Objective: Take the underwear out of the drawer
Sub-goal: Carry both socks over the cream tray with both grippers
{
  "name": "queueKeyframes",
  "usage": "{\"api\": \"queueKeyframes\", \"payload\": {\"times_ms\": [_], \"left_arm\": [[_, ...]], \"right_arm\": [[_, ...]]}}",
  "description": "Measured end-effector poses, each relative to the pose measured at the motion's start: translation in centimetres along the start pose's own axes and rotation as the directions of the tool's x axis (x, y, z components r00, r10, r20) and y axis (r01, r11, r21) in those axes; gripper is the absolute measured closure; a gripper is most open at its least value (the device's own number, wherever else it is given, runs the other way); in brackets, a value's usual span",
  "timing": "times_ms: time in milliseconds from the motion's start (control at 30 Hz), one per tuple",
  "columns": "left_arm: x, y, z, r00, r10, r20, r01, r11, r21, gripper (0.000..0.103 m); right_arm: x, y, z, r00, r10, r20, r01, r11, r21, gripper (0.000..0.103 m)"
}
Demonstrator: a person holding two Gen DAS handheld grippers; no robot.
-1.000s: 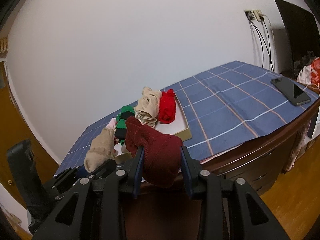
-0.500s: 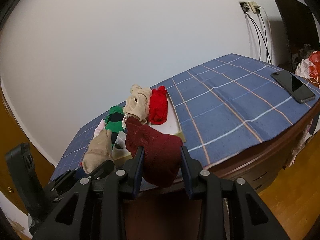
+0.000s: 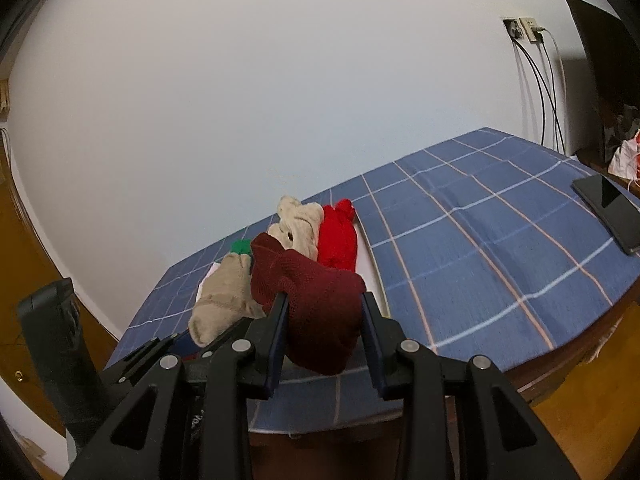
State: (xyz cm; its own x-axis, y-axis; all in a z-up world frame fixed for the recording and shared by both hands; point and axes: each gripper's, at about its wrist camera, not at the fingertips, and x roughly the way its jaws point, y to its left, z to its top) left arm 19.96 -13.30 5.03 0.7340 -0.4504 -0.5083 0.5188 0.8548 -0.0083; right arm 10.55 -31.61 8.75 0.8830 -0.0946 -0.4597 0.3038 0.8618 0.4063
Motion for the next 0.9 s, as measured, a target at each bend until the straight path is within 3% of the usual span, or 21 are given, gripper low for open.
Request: {"api": "queueKeyframes", "payload": {"times_ms": [400,900], "left_arm": [[1.9,-0.6,2.0,1.0,0.013,0.015,-0.013,1.0,0.019,0.067],[5.3,-0.9,1.8,0.997,-0.016,-0.074,0.015,1.0,-0.009,0.067]], "right_arm": [[1.6,-0.3,1.5,1.0,-0.005,-0.001,0.005,1.0,0.012,0.066],[3.7,-1.1,2.1,0.999,-0.047,-0.027,0.047,0.999,-0.001,0.066]]}}
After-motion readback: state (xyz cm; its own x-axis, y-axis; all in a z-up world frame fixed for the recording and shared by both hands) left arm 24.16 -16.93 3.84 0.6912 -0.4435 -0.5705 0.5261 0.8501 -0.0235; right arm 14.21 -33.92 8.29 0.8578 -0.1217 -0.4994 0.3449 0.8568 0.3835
